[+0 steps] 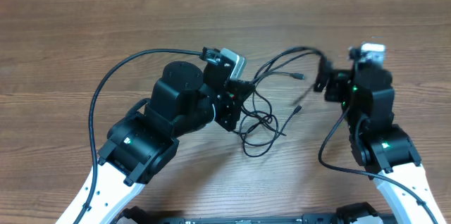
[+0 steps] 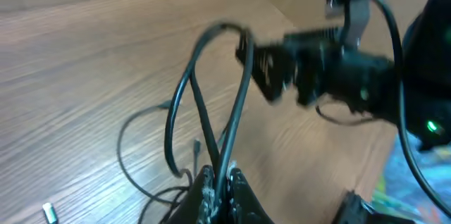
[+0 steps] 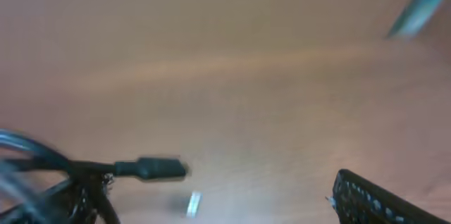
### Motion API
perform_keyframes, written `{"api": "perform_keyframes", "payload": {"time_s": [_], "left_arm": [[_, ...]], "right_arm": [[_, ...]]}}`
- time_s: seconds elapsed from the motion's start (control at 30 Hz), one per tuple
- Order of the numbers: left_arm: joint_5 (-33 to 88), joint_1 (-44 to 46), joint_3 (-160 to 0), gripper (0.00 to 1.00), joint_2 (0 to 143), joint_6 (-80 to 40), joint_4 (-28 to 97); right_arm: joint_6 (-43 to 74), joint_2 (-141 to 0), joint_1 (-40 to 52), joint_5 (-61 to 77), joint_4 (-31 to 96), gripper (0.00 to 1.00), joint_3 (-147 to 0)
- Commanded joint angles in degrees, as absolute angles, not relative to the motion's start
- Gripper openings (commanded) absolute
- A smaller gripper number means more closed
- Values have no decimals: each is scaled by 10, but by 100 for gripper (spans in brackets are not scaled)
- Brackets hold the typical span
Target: Untangle cables
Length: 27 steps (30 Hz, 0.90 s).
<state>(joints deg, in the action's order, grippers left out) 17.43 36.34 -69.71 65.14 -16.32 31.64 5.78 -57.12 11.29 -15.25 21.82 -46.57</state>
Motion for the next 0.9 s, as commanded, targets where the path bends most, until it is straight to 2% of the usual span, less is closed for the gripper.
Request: {"api": "perform_keyframes", "payload": {"time_s": [0.0, 0.2, 0.37, 0.57, 0.87], "left_arm": [[83, 359, -707, 4, 646, -222, 310], [-42, 359, -707, 4, 646, -370, 310], [-85, 359, -707, 4, 646, -486, 311], [-143, 359, -707, 4, 646, -539, 310], [-190, 359, -707, 4, 651, -557, 311]], "right_arm": [[55, -571, 112, 28, 289, 100, -470], [55, -589, 112, 157, 365, 100, -470], [55, -598, 112, 243, 381, 100, -470], [55, -599, 112, 349, 381, 100, -470], [55, -626, 113, 398, 380, 100, -469]]}}
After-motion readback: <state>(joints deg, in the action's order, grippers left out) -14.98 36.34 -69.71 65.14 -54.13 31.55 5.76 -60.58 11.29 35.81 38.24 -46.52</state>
